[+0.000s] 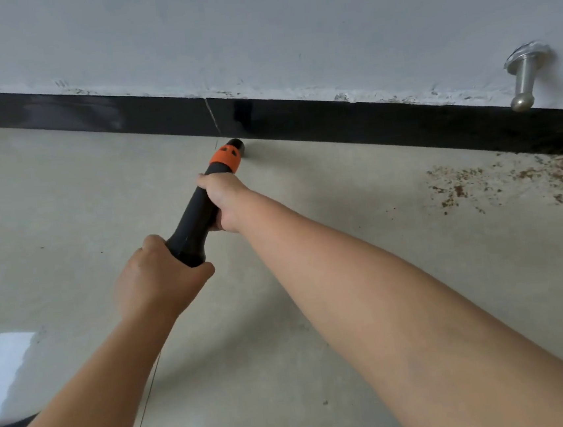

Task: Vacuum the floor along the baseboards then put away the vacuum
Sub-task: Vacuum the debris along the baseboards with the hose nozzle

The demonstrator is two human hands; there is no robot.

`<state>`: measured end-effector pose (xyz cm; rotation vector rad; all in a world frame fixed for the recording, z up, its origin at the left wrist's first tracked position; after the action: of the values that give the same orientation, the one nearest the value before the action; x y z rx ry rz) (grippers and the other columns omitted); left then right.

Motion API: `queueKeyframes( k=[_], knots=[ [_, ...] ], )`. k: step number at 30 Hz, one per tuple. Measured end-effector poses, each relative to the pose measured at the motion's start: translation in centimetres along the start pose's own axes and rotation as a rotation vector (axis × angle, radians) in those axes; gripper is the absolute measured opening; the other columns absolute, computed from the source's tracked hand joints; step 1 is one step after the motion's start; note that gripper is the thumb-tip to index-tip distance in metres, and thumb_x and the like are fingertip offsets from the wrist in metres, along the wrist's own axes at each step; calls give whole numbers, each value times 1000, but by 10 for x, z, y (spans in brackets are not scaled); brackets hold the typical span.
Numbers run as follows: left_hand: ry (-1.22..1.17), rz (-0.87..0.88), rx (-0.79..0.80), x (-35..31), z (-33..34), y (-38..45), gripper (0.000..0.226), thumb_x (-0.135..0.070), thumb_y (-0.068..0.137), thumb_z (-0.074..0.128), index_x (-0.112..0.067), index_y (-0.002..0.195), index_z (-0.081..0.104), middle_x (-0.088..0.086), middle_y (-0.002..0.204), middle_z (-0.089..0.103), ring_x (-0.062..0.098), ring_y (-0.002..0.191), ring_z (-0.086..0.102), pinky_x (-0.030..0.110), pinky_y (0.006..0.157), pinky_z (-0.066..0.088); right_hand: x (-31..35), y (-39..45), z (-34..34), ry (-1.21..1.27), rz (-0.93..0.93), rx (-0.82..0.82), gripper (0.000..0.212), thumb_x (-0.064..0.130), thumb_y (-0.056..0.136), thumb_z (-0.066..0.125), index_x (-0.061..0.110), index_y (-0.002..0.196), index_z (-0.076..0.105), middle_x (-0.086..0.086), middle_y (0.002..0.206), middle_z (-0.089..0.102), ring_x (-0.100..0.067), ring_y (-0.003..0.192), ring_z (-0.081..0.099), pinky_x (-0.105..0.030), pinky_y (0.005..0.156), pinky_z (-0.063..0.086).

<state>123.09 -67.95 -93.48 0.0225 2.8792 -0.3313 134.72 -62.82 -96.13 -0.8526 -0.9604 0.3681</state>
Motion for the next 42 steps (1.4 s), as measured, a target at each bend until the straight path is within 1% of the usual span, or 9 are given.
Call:
queueKeyframes(
  k=[5,9,16,20,24,27,32,37,42],
  knots=[
    [72,129,43,-27,4,-1,38,-29,71,68,-8,92,44,-2,69,43,25,70,49,27,53,31,5,-14,-41,131,-29,-61,48,25,97,49,7,137,32,-17,136,44,-36,122,46,-52,97,44],
    [128,221,76,-31,14,-13,36,-30,70,68,-11,92,46,-3,72,46,22,69,49,25,49,29,-11,-31,-67,201,-38,-128,47,27,96,49,7,137,35,-16,132,48,-35,119,49,-50,96,46],
    [155,425,171,-42,25,-24,37,-31,69,68,-15,96,48,-1,80,53,22,72,51,27,60,39,-43,-50,-100,342,-65,-321,52,31,94,51,9,138,34,-14,129,52,-33,114,53,-47,96,47],
    [196,535,197,-67,31,-31,38,-32,70,67,-15,98,49,-2,81,53,20,72,50,25,54,36,-41,-64,-130,386,-92,-418,49,28,95,49,8,138,33,-13,128,51,-32,114,52,-47,96,47],
    [231,632,212,-104,41,-39,38,-35,72,65,-14,97,48,-4,77,49,20,71,49,25,56,37,-31,-77,-164,419,-98,-515,48,25,95,50,9,137,34,-14,128,51,-33,114,53,-48,97,46],
    [237,680,220,-132,52,-47,36,-37,72,64,-15,94,45,-8,70,41,19,69,47,23,49,32,-22,-86,-192,437,-94,-551,47,26,95,51,8,136,36,-15,129,52,-33,115,53,-47,95,47],
    [235,727,210,-171,67,-64,37,-39,74,62,-16,87,37,-8,68,36,18,67,44,23,47,27,-10,-98,-236,447,-74,-596,44,28,94,52,7,132,39,-14,125,52,-33,115,52,-46,95,48],
    [204,761,254,-202,77,-81,37,-38,75,63,-17,89,35,-6,75,41,18,71,45,25,58,34,-8,-105,-269,469,-91,-657,45,28,93,54,7,131,41,-15,125,52,-35,114,53,-48,95,46],
    [147,790,259,-222,87,-99,38,-36,77,62,-16,90,33,-2,84,43,17,75,42,27,62,34,-5,-114,-293,452,-103,-736,45,27,93,54,7,131,41,-14,125,53,-34,114,52,-49,97,45]
  ],
)
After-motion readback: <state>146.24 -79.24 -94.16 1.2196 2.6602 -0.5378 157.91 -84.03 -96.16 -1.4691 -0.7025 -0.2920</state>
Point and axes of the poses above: each hand's wrist, its own y-axis towards the middle knuckle, its own z-axis out of the palm, x = y × z, the point moved 2 cm from there along y, towards the middle knuckle
